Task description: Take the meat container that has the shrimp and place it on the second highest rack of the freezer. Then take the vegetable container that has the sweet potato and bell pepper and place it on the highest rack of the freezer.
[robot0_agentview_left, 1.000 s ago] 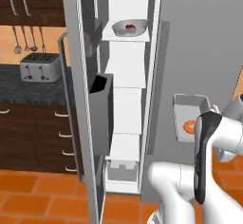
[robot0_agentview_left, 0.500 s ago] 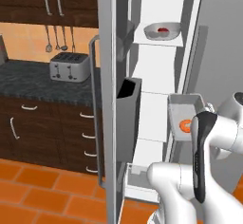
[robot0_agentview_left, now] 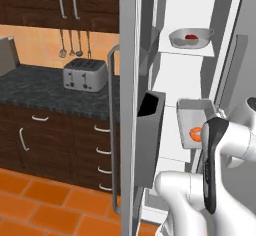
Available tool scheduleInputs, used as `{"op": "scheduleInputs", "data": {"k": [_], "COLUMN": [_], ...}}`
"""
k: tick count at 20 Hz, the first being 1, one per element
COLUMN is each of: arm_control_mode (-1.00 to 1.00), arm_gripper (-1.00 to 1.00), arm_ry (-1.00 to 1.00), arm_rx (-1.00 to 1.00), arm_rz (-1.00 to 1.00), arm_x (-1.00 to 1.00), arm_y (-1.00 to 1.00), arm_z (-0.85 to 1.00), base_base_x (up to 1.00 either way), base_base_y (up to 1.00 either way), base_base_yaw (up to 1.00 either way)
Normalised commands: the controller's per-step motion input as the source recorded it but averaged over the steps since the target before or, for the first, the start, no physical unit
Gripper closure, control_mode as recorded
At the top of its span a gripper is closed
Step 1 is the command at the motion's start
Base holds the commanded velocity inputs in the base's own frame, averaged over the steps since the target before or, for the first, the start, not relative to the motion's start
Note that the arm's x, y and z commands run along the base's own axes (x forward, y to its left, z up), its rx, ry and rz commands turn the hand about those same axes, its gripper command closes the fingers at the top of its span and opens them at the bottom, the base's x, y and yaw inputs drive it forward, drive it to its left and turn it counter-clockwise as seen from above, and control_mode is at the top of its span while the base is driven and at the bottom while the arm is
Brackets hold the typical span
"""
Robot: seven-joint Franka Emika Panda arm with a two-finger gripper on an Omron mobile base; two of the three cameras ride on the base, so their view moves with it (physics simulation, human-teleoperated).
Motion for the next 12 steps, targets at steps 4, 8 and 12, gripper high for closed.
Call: {"op": "scheduleInputs", "data": {"k": [4,8,12], "arm_control_mode": [-1.0,-1.0,-1.0], "arm_gripper": [1.0,1.0,1.0], "arm_ry": [-0.01,0.0,0.0], "arm_rx": [-0.01,0.0,-0.05], "arm_rz": [0.0,-0.1,-0.15], "arm_x": [0.39,1.0,1.0], "arm_y": [0.0,-0.07,-0.01], "arm_z": [0.04,0.25,0.33], "base_base_x": [0.08,0.0,0.0], "base_base_y": [0.04,0.0,0.0], "base_base_yaw": [0.03,0.0,0.0]}}
